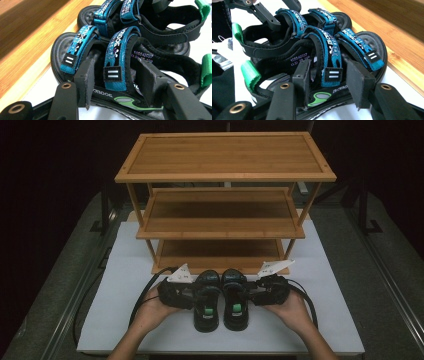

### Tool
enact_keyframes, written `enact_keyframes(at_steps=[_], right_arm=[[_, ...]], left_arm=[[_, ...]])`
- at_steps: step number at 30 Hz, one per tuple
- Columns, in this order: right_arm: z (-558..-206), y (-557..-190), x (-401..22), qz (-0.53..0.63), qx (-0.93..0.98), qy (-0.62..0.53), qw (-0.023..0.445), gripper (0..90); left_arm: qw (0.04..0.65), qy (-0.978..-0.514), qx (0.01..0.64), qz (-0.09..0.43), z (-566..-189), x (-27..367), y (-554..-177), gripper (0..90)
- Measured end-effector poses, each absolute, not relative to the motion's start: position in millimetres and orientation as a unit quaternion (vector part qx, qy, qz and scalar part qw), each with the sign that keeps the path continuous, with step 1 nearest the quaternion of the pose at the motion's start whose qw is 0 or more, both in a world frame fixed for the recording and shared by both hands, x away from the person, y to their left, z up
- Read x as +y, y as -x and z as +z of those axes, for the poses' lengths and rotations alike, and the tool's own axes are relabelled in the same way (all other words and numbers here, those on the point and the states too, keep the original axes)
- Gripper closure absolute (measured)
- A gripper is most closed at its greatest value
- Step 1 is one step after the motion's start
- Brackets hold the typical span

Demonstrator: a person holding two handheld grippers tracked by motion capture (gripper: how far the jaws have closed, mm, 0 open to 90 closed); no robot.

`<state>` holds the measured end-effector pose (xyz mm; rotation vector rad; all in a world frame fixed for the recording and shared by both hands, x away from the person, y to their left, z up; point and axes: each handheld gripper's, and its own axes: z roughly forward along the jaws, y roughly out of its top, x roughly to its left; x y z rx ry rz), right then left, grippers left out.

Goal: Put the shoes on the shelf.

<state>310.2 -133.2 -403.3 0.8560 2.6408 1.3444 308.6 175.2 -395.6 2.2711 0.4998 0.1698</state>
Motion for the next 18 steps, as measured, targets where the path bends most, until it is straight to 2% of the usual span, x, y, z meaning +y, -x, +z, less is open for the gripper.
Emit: enact_keyframes(at_steps=[4, 7, 10, 12, 13, 18], right_arm=[[-404.6, -309.6, -131.5, 0.439, 0.854, -0.276, 0.037, 52.3], [-404.5, -309.1, -130.8, 0.438, 0.855, -0.275, 0.043, 54.7], [-405.5, -310.7, -130.4, 0.444, 0.851, -0.278, 0.047, 53.1], [-406.6, -311.5, -129.0, 0.443, 0.852, -0.276, 0.046, 57.5], [-406.7, -312.1, -129.1, 0.447, 0.851, -0.274, 0.040, 62.6], [-406.3, -310.6, -126.5, 0.445, 0.852, -0.273, 0.046, 68.0]], left_arm=[[0.395, -0.895, 0.193, 0.071, -400.4, 170.0, -308.2, 46.2], [0.394, -0.896, 0.190, 0.078, -401.7, 169.3, -308.1, 52.2], [0.395, -0.896, 0.189, 0.080, -403.4, 168.6, -309.0, 54.5], [0.395, -0.896, 0.188, 0.080, -404.5, 168.6, -309.3, 57.7], [0.397, -0.895, 0.188, 0.078, -405.0, 168.8, -309.9, 59.1], [0.397, -0.895, 0.187, 0.082, -404.4, 167.4, -308.5, 67.2]])
